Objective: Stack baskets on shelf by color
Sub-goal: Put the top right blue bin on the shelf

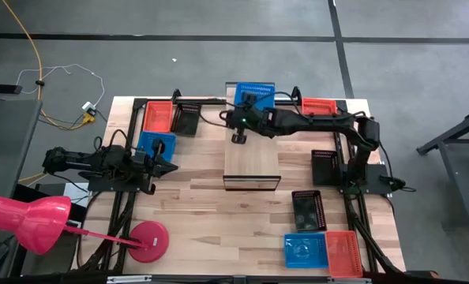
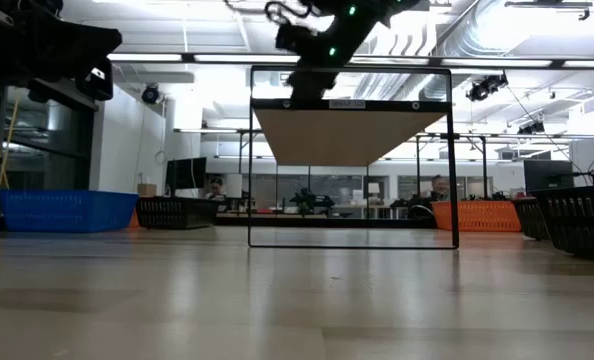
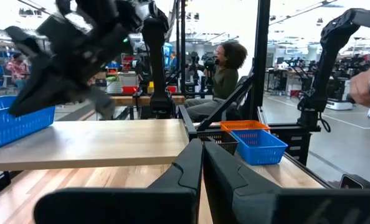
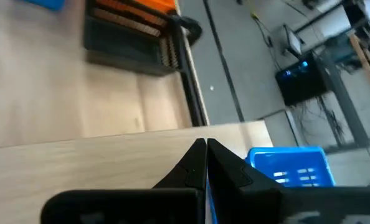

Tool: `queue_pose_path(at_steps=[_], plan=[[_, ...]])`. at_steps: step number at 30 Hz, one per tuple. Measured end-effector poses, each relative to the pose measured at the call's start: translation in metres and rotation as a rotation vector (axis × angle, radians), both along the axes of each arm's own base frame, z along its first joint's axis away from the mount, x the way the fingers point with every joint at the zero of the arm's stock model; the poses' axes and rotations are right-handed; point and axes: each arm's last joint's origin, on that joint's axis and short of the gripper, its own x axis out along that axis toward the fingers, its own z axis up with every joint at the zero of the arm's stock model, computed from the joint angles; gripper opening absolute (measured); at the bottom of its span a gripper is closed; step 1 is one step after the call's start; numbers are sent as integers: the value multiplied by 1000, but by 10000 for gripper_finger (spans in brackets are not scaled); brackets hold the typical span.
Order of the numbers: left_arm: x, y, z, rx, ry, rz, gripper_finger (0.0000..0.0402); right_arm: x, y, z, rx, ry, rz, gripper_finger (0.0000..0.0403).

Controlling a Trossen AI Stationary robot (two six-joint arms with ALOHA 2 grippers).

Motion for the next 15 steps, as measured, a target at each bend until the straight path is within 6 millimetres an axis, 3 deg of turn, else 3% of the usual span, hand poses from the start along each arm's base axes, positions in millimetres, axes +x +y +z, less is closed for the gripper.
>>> queue_pose_path(at_steps=[7, 11, 15], plan=[[0, 0, 0, 0, 0, 0, 3, -42, 20, 29, 140, 75, -39, 0], [0, 0, 0, 0, 0, 0, 3, -71, 22, 32, 217, 184, -166, 0], [0, 0, 0, 0, 0, 0, 3, -84, 23, 36, 257, 209, -219, 0]])
